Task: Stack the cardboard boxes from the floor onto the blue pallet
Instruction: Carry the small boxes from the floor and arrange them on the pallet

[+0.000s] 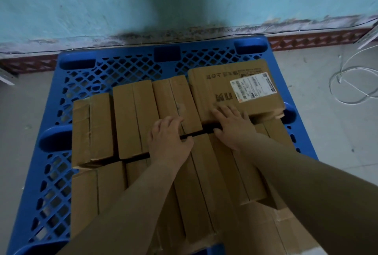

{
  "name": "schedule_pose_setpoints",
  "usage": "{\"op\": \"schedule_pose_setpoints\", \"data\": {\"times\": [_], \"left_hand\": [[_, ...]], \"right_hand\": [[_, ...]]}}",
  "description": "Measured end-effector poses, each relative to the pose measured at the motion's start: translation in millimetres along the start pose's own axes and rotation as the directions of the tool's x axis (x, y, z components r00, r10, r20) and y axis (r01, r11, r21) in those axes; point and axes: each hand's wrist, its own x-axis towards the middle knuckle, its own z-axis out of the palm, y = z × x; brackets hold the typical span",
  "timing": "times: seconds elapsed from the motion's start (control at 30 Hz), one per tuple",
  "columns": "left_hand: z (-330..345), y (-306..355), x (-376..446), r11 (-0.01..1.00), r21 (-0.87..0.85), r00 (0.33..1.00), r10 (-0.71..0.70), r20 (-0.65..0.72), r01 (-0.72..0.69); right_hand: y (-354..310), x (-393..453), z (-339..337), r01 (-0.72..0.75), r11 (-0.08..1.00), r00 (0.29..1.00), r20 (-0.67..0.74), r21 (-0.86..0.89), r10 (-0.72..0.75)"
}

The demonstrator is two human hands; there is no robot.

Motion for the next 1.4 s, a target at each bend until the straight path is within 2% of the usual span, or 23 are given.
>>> {"op": "schedule_pose_setpoints", "data": {"times": [0.1, 0.2, 0.3, 0.37, 0.43, 0.5, 0.57, 0.6, 0.83, 0.9, 0.93, 0.97, 1.0, 1.03, 1.07, 1.1, 1.13, 1.17, 1.2, 1.27, 1.4], "left_hand": [[8, 3, -16, 0.999, 0.031, 0.999, 0.021, 0.029, -0.022], [17, 11, -30, 0.993, 0.091, 0.995, 0.073, 0.064, -0.078], [25, 24, -40, 0.988, 0.071, 0.988, 0.130, 0.080, -0.135], [30, 31, -46, 0.985, 0.066, 0.985, 0.157, 0.078, -0.162], [35, 37, -53, 0.982, 0.064, 0.982, 0.169, 0.085, -0.175], [39, 41, -59, 0.981, 0.071, 0.980, 0.171, 0.101, -0.179], [43, 42, -65, 0.977, 0.085, 0.976, 0.183, 0.117, -0.194], [44, 42, -68, 0.974, 0.092, 0.973, 0.195, 0.125, -0.207], [50, 42, -73, 0.950, 0.134, 0.951, 0.259, 0.167, -0.283], [51, 40, -74, 0.945, 0.136, 0.946, 0.272, 0.173, -0.297], [51, 39, -75, 0.942, 0.139, 0.944, 0.278, 0.180, -0.304], [51, 37, -76, 0.939, 0.144, 0.941, 0.283, 0.187, -0.312], [50, 34, -76, 0.936, 0.151, 0.938, 0.286, 0.195, -0.317], [50, 31, -77, 0.933, 0.161, 0.937, 0.287, 0.201, -0.321], [50, 28, -77, 0.930, 0.174, 0.935, 0.289, 0.205, -0.325], [49, 25, -76, 0.926, 0.188, 0.934, 0.289, 0.209, -0.329], [49, 23, -75, 0.922, 0.201, 0.933, 0.289, 0.213, -0.332], [49, 21, -74, 0.918, 0.209, 0.932, 0.291, 0.215, -0.335], [49, 19, -73, 0.916, 0.213, 0.931, 0.296, 0.213, -0.340], [50, 17, -72, 0.915, 0.208, 0.931, 0.308, 0.197, -0.347], [50, 13, -69, 0.917, 0.172, 0.928, 0.335, 0.164, -0.361]], "right_hand": [[24, -31, 0, -0.075, 0.996, 0.984, -0.162, 0.038, 0.080], [59, -71, 9, -0.291, 0.956, 0.936, -0.197, 0.035, 0.292], [84, -107, 19, -0.519, 0.850, 0.846, -0.086, 0.089, 0.526], [92, -129, 24, -0.687, 0.707, 0.721, 0.040, 0.169, 0.691], [96, -149, 31, -0.791, 0.510, 0.589, 0.193, 0.338, 0.785], [94, -164, 41, -0.779, 0.293, 0.536, 0.346, 0.554, 0.770], [87, -170, 48, -0.668, 0.081, 0.564, 0.432, 0.740, 0.704], [83, -168, 49, -0.620, 0.024, 0.579, 0.437, 0.784, 0.688], [71, -136, 46, -0.550, -0.018, 0.572, 0.393, 0.835, 0.720], [67, -130, 44, -0.612, 0.062, 0.536, 0.356, 0.789, 0.766], [62, -129, 42, -0.662, 0.173, 0.523, 0.284, 0.729, 0.804], [55, -132, 39, -0.689, 0.329, 0.545, 0.162, 0.645, 0.823], [48, -137, 39, -0.655, 0.507, 0.616, 0.008, 0.560, 0.788], [42, -143, 41, -0.558, 0.688, 0.726, -0.128, 0.464, 0.675], [37, -149, 43, -0.409, 0.847, 0.847, -0.205, 0.339, 0.491], [32, -154, 46, -0.234, 0.953, 0.941, -0.200, 0.192, 0.272], [28, -156, 48, -0.067, 0.997, 0.988, -0.138, 0.047, 0.073], [25, -155, 51, 0.056, 0.996, 0.997, -0.051, -0.073, -0.060], [22, -153, 54, 0.121, 0.981, 0.993, 0.029, -0.152, -0.118], [15, -142, 56, 0.112, 0.974, 0.992, 0.078, -0.197, -0.099], [4, -119, 52, 0.009, 0.985, 0.999, 0.035, -0.170, -0.003]]}}
